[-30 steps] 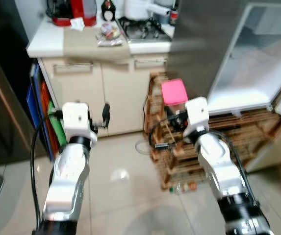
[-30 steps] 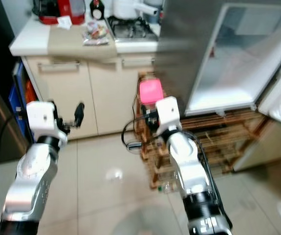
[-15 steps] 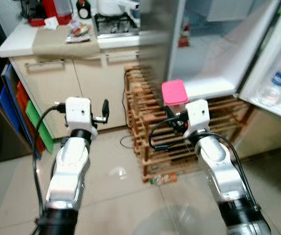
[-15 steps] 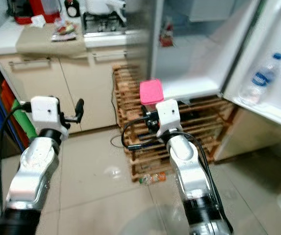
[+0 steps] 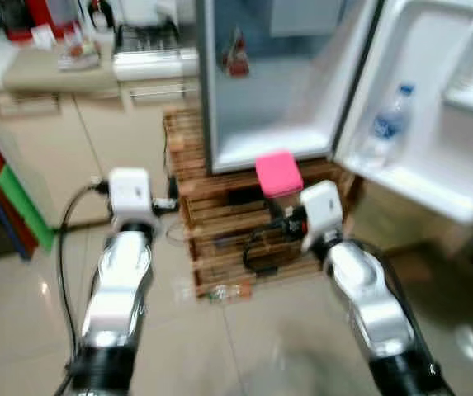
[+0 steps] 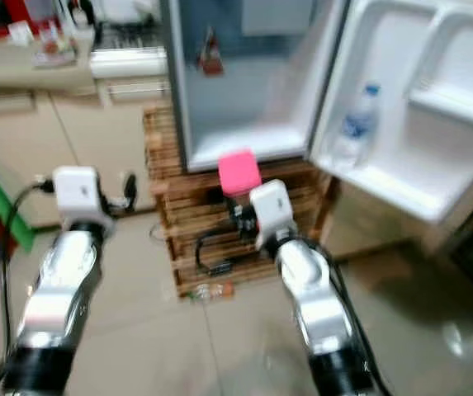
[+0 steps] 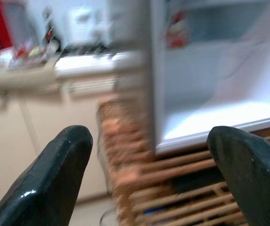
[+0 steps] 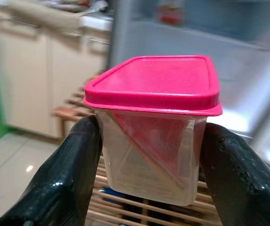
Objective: Restocking fridge
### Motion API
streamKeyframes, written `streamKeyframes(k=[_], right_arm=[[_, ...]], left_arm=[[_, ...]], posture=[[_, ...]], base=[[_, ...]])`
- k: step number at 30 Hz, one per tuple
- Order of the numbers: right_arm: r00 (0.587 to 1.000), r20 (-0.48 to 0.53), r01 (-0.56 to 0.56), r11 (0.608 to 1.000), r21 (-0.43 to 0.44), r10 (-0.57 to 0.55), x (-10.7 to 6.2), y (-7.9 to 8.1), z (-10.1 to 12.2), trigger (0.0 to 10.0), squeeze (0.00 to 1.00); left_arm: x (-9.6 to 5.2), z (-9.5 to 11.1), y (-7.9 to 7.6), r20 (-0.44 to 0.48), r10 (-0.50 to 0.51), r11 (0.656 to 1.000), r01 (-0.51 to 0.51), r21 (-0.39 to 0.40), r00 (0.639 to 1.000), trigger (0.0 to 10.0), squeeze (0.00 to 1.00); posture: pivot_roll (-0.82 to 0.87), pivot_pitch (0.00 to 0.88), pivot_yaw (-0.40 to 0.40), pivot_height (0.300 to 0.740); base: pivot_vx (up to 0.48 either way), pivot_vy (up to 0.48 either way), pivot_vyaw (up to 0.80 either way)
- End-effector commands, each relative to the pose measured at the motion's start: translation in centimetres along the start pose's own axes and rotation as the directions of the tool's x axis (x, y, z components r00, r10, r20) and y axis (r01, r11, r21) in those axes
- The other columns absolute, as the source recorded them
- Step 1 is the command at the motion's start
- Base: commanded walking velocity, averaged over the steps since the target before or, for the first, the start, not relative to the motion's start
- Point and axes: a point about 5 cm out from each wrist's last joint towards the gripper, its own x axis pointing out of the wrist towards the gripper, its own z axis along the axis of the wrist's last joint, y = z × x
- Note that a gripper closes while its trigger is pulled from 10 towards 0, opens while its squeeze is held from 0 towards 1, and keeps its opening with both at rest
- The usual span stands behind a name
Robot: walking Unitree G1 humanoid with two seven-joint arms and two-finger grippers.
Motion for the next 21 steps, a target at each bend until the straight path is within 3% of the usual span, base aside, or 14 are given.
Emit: streamKeyframes(k=[1, 6, 21], right_arm=[[0.999, 0.035, -0.017, 1.0, 0.003, 0.017, 0.6, 0.5, 0.9, 0.0, 0.0], [0.999, 0.037, 0.02, 1.0, -0.008, -0.02, 1.2, -0.3, 1.2, 0.0, 0.0], [0.999, 0.031, 0.014, 1.0, -0.018, -0.014, 1.5, -0.7, 1.0, 0.0, 0.0]], left_arm=[[0.2, 0.5, 0.9, 0.025, 0.024, 0.999, -0.025, 0.031, 0.999, 10.0, 0.0], [0.4, 1.1, 0.2, 0.054, -0.04, 0.999, 0.041, -0.013, 0.998, 10.0, 0.0], [0.6, 1.1, -0.5, 0.064, -0.061, 0.998, 0.063, -0.023, 0.996, 10.0, 0.0]], posture=[[-0.12, 0.0, 0.048, 0.74], [-0.12, 0.0, 0.056, 0.74], [-0.12, 0.0, 0.046, 0.74]], base=[[0.0, 0.0, 0.0], [0.288, 0.0, 0.0], [0.469, 0.0, 0.0]])
